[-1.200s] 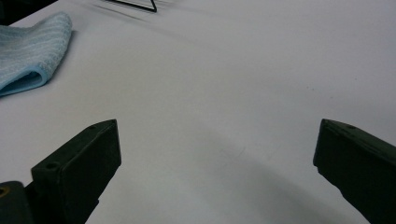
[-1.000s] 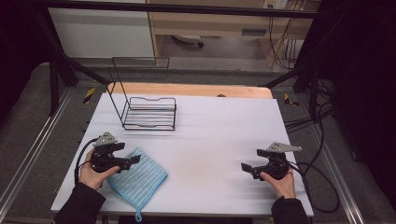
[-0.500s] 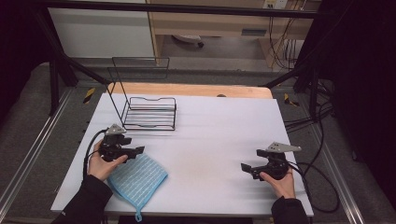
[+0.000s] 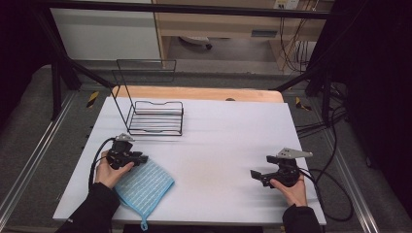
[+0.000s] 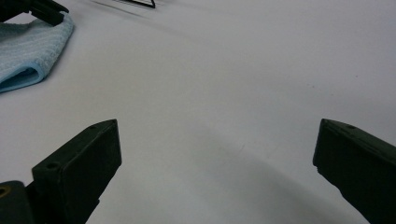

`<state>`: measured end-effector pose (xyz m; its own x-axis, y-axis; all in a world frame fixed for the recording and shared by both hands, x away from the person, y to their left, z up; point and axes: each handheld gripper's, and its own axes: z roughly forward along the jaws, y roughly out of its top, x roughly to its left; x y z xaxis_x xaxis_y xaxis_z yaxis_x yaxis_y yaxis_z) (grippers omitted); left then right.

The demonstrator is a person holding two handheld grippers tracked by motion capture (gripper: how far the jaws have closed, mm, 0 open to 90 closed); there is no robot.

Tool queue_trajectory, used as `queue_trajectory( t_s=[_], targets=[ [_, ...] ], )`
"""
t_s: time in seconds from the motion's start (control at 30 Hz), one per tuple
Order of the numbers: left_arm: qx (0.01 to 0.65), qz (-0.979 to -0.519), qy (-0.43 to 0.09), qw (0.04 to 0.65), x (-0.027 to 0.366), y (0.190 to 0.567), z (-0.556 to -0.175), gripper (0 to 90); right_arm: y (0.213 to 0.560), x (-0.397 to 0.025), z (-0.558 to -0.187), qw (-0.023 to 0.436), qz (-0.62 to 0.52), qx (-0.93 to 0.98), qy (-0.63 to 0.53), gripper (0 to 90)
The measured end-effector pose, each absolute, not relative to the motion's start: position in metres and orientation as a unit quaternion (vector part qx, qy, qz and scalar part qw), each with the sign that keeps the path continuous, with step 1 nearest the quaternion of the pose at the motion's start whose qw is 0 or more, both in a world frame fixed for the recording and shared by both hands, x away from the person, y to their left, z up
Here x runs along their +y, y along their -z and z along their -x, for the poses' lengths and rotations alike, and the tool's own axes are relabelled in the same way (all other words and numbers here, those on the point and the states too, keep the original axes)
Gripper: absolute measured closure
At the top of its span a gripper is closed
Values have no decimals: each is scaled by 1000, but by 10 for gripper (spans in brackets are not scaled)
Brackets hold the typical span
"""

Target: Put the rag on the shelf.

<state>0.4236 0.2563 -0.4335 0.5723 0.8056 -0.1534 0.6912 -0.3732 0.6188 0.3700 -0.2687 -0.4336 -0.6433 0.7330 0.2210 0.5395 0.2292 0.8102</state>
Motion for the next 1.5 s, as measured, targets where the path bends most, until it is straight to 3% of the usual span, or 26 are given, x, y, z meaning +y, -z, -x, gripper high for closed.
queue_trajectory(
  t_s=[0.5,1.03,1.5],
  targets=[
    [433,-831,-90,337,254,434,-424,841,434,-268,-371,102,-404,780,-467,18],
    [361,-841,-86,395,225,429,-420,848,435,-266,-372,103,-405,782,-463,21],
    [324,-860,-86,385,177,428,-420,848,434,-266,-371,105,-406,781,-462,22]
  ],
)
